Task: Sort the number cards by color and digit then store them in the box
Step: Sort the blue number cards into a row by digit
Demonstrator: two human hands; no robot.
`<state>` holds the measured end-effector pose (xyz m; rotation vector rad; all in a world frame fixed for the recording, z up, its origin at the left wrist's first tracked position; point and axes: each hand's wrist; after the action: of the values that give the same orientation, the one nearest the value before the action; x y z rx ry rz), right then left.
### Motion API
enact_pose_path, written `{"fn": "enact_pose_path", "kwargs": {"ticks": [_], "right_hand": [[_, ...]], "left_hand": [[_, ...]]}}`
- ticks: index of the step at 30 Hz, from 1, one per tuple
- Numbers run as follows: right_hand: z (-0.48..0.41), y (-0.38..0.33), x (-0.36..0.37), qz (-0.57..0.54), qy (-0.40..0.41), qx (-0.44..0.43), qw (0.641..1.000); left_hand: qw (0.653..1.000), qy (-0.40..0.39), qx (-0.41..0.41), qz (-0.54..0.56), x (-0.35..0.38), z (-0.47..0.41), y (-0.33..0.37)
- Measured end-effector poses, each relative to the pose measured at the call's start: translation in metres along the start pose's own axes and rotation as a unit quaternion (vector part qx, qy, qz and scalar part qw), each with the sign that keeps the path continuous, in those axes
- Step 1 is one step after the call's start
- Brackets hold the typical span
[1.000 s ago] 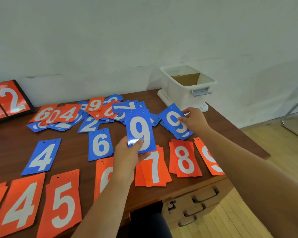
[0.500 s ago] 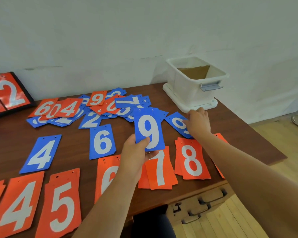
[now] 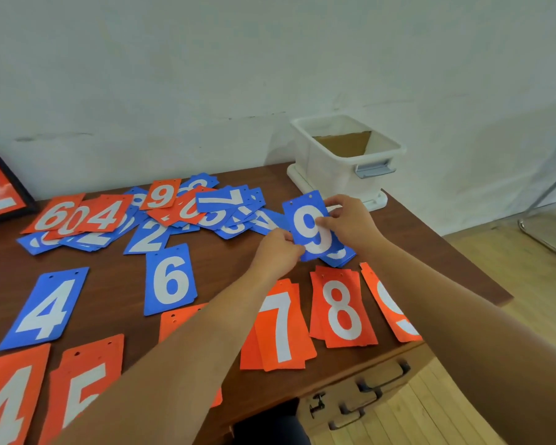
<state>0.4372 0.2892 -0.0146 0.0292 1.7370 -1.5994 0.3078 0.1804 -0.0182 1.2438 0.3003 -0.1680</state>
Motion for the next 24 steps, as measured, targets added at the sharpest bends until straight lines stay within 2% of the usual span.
{"fn": "enact_pose_path", "kwargs": {"ticks": [7,11,17,19,22,24], "right_hand": [[-0.025,0.037,0.004,0.163,0.006,0.05,0.985],[-0.03,0.053,0.016,0.306,0.019,0.049,0.951],[-0.027,0.044,0.017,0.357,0.022,0.054,0.932],[-0.027,0.034,0.017,0.364,0.039,0.027,0.93],[-0.034,0.015,0.028,0.316,0.015,-0.034,0.948],[-0.043,0.003,0.042,0.316,-0.032,-0.054,0.947]], "left_hand": [[0.982,-0.016,0.006,-0.189,0.002,-0.049,-0.013],[0.965,-0.014,0.04,-0.26,0.011,-0.065,-0.017],[0.976,-0.009,0.063,-0.209,0.002,-0.069,-0.021],[0.971,-0.002,0.088,-0.22,-0.014,-0.065,-0.022],[0.937,0.071,0.12,-0.32,-0.051,-0.063,-0.031],[0.903,0.13,0.101,-0.397,-0.079,-0.066,-0.041]]}}
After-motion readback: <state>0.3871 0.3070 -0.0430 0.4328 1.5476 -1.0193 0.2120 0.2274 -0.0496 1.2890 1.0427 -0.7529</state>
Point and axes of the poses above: each hand's wrist, its own z-axis away from the middle knuckle, its own x-axis out of the palm, y = z × x, and after that the axes turned 14 degrees about -y, right-handed
